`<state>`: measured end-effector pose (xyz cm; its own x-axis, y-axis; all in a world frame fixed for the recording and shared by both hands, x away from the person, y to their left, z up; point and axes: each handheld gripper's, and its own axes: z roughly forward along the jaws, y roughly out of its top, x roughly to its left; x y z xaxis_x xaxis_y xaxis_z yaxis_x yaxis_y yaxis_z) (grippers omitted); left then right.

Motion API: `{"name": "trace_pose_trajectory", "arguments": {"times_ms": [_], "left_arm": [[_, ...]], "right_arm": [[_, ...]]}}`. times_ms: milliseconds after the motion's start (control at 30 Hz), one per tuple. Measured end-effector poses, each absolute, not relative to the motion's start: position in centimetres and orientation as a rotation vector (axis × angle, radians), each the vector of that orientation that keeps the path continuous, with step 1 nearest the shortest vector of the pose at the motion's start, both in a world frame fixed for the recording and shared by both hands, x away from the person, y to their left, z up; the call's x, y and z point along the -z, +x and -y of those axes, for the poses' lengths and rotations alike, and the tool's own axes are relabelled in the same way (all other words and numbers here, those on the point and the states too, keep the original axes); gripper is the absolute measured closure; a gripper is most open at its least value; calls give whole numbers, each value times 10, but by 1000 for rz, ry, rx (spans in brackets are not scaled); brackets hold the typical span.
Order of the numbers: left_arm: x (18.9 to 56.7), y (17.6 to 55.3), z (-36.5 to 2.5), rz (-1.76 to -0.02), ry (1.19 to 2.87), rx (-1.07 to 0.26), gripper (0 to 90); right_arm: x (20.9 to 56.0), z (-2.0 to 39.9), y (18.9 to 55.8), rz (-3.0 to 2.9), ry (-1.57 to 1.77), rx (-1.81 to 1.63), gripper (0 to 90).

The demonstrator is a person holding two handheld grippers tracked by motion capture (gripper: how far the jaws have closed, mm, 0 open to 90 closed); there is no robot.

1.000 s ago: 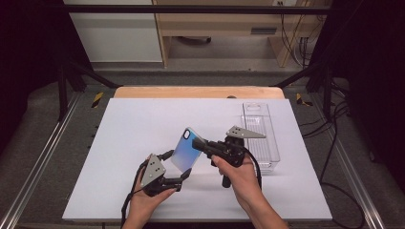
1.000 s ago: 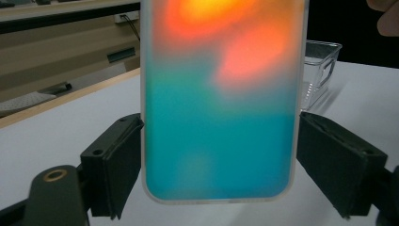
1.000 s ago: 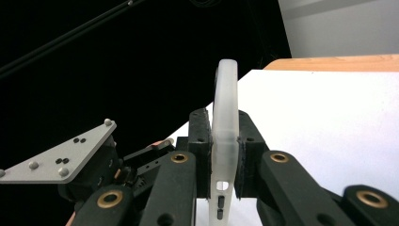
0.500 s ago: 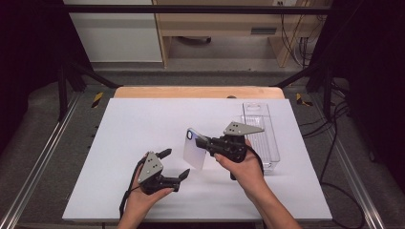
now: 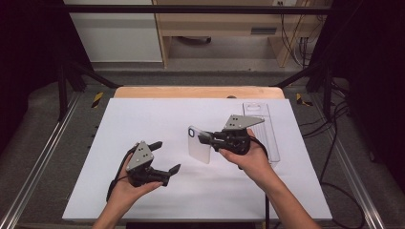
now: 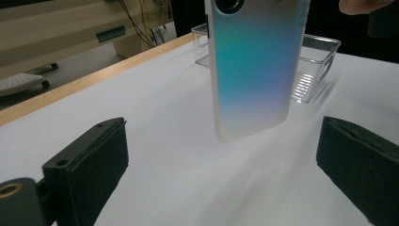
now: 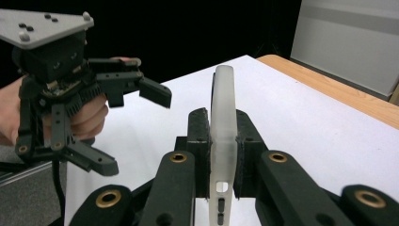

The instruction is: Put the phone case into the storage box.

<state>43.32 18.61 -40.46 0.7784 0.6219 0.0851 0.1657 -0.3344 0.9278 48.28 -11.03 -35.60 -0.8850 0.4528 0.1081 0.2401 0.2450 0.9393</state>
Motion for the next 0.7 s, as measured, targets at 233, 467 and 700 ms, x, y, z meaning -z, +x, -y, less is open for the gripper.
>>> {"name": "trace_pose_trajectory", "arguments": {"times_ms": [233, 467, 700], "left_arm": [[391, 435, -188, -571, 1940, -533, 22], [387, 444, -190, -585, 1978, -505, 23], [379, 452, -192, -569, 2011, -517, 24]], "right_arm": [[354, 113, 482, -2342, 609, -1697, 808], [353, 113, 483, -2368, 583, -1694, 808], [348, 109, 488, -2397, 550, -1675, 807]]}}
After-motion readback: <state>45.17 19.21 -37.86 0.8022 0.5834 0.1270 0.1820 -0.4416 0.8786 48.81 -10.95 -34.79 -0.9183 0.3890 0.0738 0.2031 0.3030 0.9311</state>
